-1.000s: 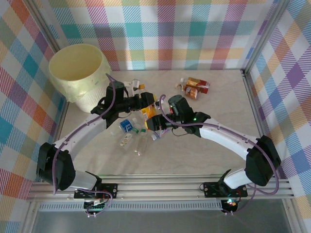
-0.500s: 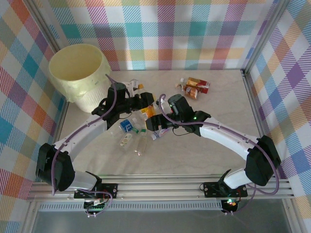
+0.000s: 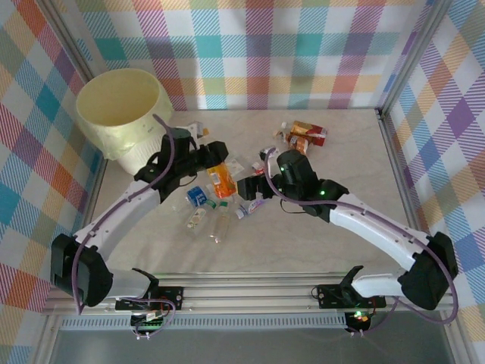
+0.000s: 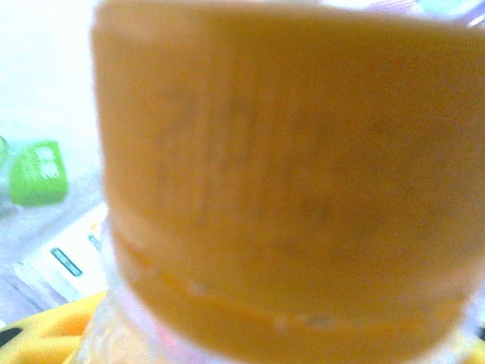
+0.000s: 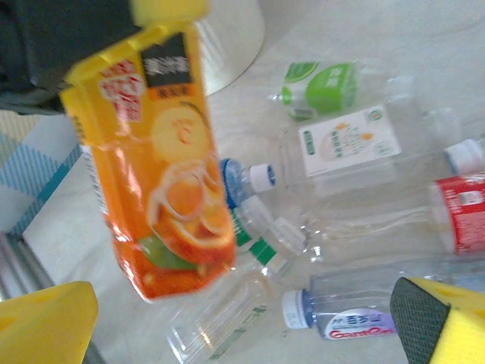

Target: Put the plastic bottles in the bin

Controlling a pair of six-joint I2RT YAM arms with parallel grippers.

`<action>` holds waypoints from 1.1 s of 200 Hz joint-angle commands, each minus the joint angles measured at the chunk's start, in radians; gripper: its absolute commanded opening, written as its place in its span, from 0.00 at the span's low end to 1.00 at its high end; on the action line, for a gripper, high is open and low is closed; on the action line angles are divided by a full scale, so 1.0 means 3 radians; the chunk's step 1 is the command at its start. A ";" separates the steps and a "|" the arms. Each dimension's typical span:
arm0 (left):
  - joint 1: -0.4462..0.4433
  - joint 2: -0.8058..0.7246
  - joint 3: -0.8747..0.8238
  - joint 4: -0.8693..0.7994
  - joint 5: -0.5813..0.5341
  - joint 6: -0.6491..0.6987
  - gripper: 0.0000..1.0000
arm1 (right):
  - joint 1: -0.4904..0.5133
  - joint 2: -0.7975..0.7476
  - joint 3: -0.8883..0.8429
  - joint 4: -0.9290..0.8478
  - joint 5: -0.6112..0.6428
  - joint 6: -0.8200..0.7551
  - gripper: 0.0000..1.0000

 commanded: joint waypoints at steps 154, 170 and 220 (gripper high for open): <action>0.1158 0.0266 0.2338 -0.0275 -0.1216 0.1319 0.51 | 0.0024 -0.0273 -0.0318 0.0305 0.0752 0.0038 1.00; 0.1272 0.0479 0.2607 -0.0241 -0.1267 0.1379 0.51 | 0.0025 -0.0286 -0.0324 0.0284 0.0759 0.0047 1.00; 0.1574 0.0903 0.2881 -0.0030 -0.1395 0.1425 0.51 | 0.0024 -0.0346 -0.0369 0.0221 0.0773 0.0124 1.00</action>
